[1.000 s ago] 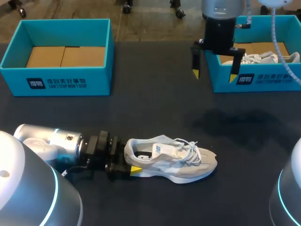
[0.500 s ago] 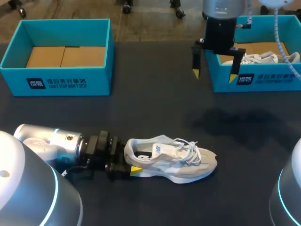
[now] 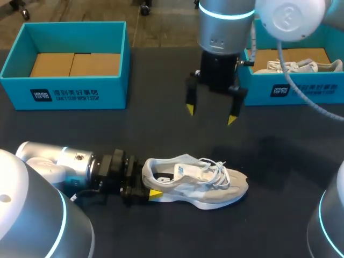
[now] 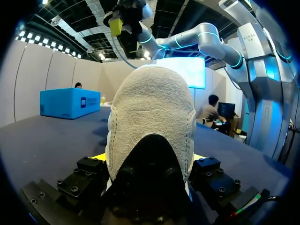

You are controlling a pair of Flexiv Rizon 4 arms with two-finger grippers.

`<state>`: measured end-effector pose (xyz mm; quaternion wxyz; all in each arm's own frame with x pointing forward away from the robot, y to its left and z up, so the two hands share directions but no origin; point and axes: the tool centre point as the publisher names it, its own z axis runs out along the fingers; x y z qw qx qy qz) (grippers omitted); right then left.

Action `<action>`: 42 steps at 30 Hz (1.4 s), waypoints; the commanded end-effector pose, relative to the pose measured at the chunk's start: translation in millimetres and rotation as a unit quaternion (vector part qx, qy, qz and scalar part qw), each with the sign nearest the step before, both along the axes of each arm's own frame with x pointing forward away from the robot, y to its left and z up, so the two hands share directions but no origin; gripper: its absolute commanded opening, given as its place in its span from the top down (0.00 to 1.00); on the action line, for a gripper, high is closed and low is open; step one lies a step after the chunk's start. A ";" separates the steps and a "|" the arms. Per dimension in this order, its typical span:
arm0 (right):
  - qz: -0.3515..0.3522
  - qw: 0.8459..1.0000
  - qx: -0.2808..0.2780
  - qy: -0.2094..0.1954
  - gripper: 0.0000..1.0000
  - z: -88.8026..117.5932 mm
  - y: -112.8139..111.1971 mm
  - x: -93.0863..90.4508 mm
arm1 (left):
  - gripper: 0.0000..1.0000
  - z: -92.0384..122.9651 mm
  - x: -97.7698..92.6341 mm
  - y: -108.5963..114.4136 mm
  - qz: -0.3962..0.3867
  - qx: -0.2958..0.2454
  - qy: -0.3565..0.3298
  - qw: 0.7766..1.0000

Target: Take the shoe out of the shoebox, open the shoe tongue, remove and reinsert the insole, then place the shoe into the shoebox

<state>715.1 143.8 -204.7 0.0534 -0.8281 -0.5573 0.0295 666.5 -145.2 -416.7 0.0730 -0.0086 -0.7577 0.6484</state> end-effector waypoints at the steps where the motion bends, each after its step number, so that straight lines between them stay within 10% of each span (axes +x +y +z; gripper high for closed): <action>1: -0.038 0.999 -0.004 -0.003 0.00 -6.7 10.1 -13.0 | 1.00 -4.6 1.3 -1.6 0.000 0.000 0.000 1.000; 19: -0.038 0.999 -0.004 -0.003 0.00 -6.7 10.1 -13.0 | 1.00 -4.6 1.3 -1.6 0.000 0.000 0.000 1.000; 32: -0.009 0.995 -0.090 0.029 0.00 -9.5 91.5 -41.2 | 1.00 -4.6 1.3 -1.6 0.000 0.000 0.000 1.000; 42: -0.023 0.992 -0.113 0.049 0.00 -21.1 102.8 -55.7 | 1.00 -4.6 1.3 -1.6 0.000 0.000 0.000 1.000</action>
